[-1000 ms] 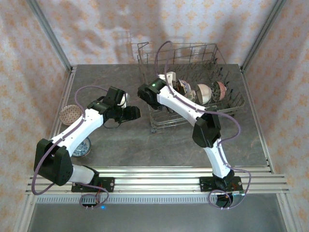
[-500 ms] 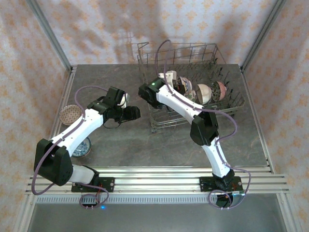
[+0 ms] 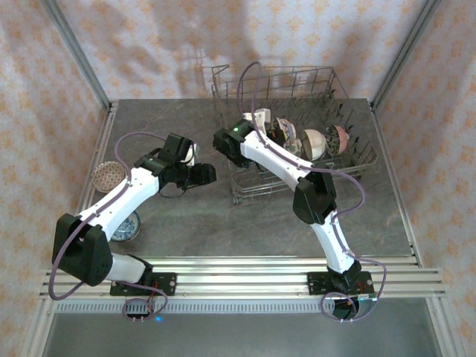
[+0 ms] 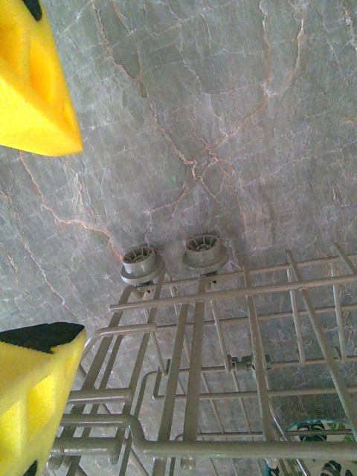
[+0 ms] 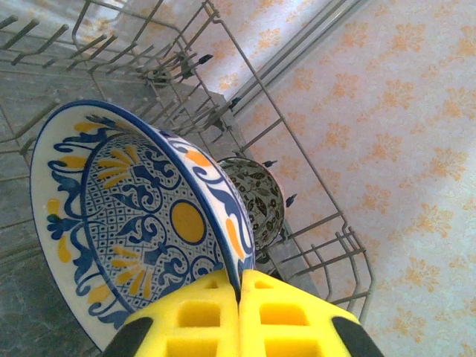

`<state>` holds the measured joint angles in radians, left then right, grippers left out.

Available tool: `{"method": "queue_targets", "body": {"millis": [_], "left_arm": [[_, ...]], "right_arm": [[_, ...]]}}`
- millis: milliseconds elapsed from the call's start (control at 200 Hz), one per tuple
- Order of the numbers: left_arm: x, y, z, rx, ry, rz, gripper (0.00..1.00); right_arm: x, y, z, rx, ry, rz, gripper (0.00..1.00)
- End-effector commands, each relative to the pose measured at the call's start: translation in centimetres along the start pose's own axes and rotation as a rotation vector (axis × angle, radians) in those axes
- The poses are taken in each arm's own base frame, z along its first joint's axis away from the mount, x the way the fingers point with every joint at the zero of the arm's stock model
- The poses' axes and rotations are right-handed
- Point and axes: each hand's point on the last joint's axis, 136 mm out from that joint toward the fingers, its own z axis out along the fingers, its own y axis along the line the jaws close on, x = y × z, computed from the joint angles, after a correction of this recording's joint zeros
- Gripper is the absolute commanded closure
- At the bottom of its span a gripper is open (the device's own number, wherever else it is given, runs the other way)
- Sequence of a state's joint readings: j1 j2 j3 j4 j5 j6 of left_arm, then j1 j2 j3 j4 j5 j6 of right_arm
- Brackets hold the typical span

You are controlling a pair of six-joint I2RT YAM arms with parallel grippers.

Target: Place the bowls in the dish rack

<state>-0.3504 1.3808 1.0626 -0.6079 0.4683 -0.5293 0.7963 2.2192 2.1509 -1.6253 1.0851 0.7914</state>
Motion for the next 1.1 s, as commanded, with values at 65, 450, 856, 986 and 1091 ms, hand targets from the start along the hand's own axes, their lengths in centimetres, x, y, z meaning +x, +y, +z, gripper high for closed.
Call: {"method": "queue_targets", "body": {"millis": [65, 450, 856, 986, 1091], "left_arm": [[-0.4, -0.3, -1.4, 0.015, -0.033, 0.019, 0.38], [-0.4, -0.2, -1.8, 0.013, -0.039, 0.013, 0.38], [-0.4, -0.2, -2.2, 0.008, -0.049, 0.005, 0.38], [-0.4, -0.2, -2.4, 0.012, -0.053, 0.000, 0.38], [-0.2, -0.2, -2.5, 0.010, -0.056, 0.001, 0.38]], "right_arm": [[0.3, -0.7, -0.8, -0.016, 0.010, -0.076, 1.00], [1.6, 1.5, -0.8, -0.104, 0.071, -0.057, 1.00], [1.4, 1.5, -0.9, -0.173, 0.106, 0.011, 1.00], [1.8, 2.0, -0.6, -0.191, 0.128, 0.018, 1.00], [1.9, 2.4, -0.6, -0.206, 0.134, 0.024, 1.00]]}}
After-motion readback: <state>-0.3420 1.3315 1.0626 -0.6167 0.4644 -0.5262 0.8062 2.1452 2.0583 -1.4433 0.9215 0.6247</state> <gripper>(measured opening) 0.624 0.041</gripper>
